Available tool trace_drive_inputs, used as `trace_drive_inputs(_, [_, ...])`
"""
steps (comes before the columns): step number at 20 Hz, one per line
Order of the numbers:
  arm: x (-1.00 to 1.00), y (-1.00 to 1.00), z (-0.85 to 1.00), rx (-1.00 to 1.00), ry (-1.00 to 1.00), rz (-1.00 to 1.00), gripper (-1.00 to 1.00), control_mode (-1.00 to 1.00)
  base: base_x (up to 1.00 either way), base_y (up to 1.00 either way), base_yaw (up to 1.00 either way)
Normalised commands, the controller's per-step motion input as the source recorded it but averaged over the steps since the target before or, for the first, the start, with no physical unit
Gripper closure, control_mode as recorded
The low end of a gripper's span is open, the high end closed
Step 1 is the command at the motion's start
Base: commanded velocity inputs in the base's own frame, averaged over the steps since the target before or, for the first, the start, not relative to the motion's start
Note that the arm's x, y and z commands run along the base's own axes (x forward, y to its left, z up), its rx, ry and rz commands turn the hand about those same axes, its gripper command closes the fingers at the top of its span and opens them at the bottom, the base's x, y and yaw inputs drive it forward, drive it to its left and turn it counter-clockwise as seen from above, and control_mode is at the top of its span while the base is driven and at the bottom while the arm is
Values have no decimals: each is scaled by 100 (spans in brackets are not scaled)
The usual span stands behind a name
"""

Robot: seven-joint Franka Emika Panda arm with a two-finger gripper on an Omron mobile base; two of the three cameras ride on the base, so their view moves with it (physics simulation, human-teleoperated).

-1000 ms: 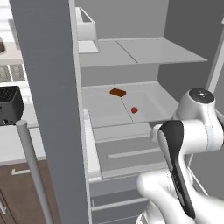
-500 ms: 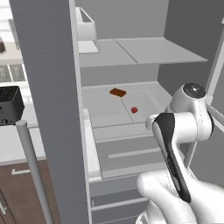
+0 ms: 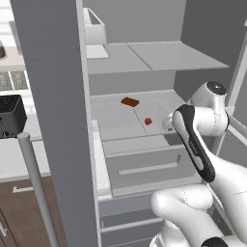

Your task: Take the strawberry from the fridge and place it on top of the pancake, located on the dining counter.

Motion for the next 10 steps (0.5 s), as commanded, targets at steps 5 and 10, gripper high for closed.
trace_drive_inputs(5, [78, 6, -4, -1, 0, 16, -100, -100, 0, 0, 0])
trace_drive_inputs(10, [61, 18, -28, -2, 0, -1, -100, -100, 0, 0, 0])
